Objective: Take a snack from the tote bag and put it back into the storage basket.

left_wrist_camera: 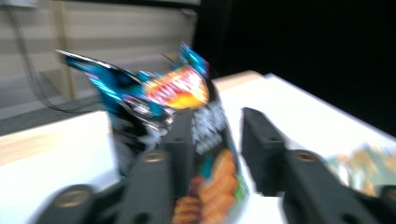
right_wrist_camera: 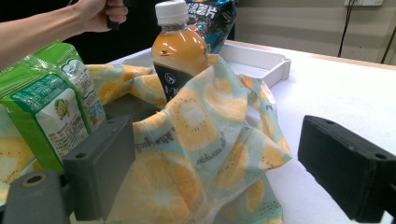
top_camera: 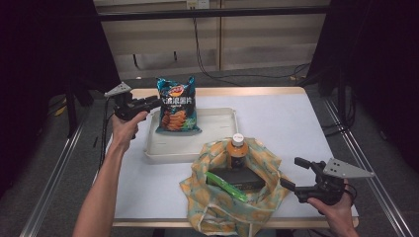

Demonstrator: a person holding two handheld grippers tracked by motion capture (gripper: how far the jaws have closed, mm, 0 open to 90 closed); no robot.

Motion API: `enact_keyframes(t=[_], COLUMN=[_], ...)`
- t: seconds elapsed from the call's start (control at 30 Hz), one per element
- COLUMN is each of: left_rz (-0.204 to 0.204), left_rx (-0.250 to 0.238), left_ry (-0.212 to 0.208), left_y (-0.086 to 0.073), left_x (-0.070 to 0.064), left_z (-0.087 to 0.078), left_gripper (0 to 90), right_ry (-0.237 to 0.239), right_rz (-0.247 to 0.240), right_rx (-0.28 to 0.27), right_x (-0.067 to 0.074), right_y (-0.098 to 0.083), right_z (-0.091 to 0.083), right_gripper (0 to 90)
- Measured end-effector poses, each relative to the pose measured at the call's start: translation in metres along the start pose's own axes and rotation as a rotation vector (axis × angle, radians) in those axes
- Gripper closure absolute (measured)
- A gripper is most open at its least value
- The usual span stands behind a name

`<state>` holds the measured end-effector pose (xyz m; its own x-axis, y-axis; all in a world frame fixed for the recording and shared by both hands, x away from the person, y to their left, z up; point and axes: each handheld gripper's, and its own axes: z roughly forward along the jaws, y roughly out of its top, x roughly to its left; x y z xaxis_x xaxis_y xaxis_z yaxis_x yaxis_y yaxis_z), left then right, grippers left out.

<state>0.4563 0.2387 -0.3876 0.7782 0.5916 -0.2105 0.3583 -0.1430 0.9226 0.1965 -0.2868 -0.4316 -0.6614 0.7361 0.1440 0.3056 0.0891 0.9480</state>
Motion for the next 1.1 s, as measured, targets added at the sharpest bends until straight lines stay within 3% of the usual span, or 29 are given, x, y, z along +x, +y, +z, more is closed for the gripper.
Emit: enact_keyframes(t=[0.17,0.27,0.4,0.6,0.7,0.73,0.8,1.03,1.1], left_rz=[0.028,0.053,0.031,0.032,0.000,0.006,-0.019,-0.002,-0.017], left_rx=[0.087,0.159,0.219,0.320,0.344,0.354,0.341,0.365,0.360], left_ry=[-0.109,-0.133,-0.149,-0.096,-0.065,-0.065,-0.052,0.001,0.014], left_y=[-0.012,-0.022,-0.034,-0.046,-0.050,-0.050,-0.051,-0.049,-0.050], left_x=[-0.020,-0.031,-0.035,-0.031,-0.025,-0.022,-0.019,-0.019,-0.018], left_z=[0.032,0.056,0.078,0.093,0.095,0.095,0.095,0.096,0.097], left_gripper=[88.1,89.7,89.9,89.5,87.4,87.1,86.7,85.1,83.4], right_ry=[0.003,0.001,0.005,0.008,0.006,0.007,0.005,0.009,0.008], right_rz=[-0.006,-0.003,-0.005,-0.001,0.000,-0.002,0.001,0.000,-0.001], right_rx=[0.001,0.001,0.004,0.000,0.001,0.001,0.006,0.008,0.007], right_x=[0.000,0.000,-0.001,0.000,0.000,0.000,0.000,0.000,0.000], right_y=[0.000,0.000,0.000,0.000,0.000,0.000,0.000,-0.001,-0.001], right_z=[0.000,0.000,-0.001,-0.001,-0.001,-0.001,-0.001,-0.001,-0.001], right_gripper=[10.6,11.1,11.8,11.8,12.0,11.9,11.9,12.0,12.1])
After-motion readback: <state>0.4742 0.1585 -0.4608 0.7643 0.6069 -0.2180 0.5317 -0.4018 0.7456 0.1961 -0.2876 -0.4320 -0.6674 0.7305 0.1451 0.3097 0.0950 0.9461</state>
